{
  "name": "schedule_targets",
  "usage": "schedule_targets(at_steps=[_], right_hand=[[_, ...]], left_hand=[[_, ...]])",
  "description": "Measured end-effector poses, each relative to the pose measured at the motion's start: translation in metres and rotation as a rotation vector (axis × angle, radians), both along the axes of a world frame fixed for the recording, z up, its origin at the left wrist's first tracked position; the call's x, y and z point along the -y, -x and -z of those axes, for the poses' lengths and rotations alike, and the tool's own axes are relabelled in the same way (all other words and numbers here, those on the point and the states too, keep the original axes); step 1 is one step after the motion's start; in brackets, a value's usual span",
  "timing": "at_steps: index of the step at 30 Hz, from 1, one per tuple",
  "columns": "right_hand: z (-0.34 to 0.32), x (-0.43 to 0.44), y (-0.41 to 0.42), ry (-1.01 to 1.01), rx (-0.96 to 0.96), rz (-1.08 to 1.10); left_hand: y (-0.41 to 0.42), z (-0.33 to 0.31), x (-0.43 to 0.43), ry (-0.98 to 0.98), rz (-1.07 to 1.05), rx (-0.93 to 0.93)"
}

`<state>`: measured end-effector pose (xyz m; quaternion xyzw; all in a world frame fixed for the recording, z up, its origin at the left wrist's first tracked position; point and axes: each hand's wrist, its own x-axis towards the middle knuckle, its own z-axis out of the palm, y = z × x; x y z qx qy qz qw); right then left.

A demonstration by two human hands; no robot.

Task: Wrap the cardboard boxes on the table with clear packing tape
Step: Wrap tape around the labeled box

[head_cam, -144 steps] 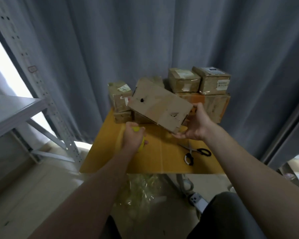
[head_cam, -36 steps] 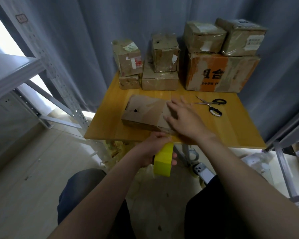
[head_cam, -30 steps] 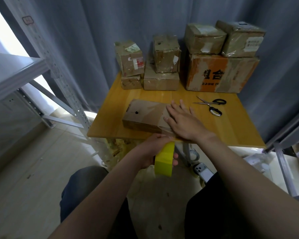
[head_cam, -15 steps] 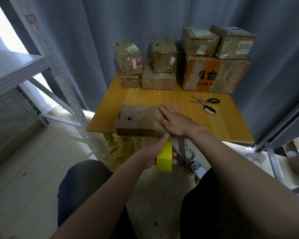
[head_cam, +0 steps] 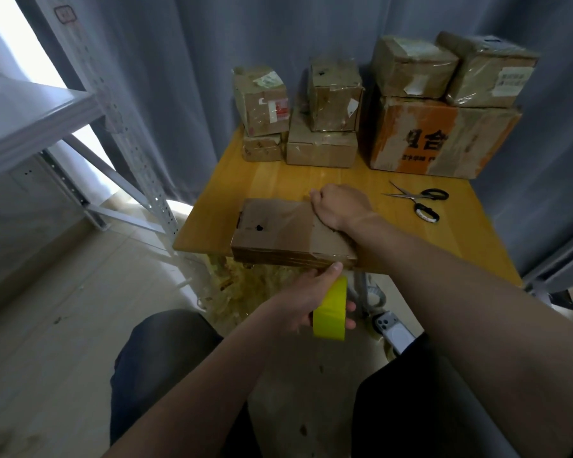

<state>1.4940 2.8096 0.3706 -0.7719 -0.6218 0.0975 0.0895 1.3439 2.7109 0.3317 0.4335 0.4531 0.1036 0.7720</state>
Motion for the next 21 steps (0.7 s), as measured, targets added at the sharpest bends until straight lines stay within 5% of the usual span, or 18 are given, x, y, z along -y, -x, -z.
schedule_targets(at_steps=[7,16,18,21], right_hand=[[0.006,-0.032,-0.015,-0.001,-0.182,0.21],[-0.025,0.041,-0.014,-0.719,-0.769,0.182],[-0.034,0.074,-0.012,-0.594,-0.825,0.199],[-0.034,0.126,-0.011,-0.148,-0.737,0.207]], left_hand=[[0.002,0.003,-0.007,0.025,0.018,0.007],[-0.002,-0.007,0.0,-0.042,-0.014,0.021],[-0.004,-0.008,0.003,-0.046,-0.023,0.027],[-0.007,-0.008,0.005,-0.02,-0.039,0.039]])
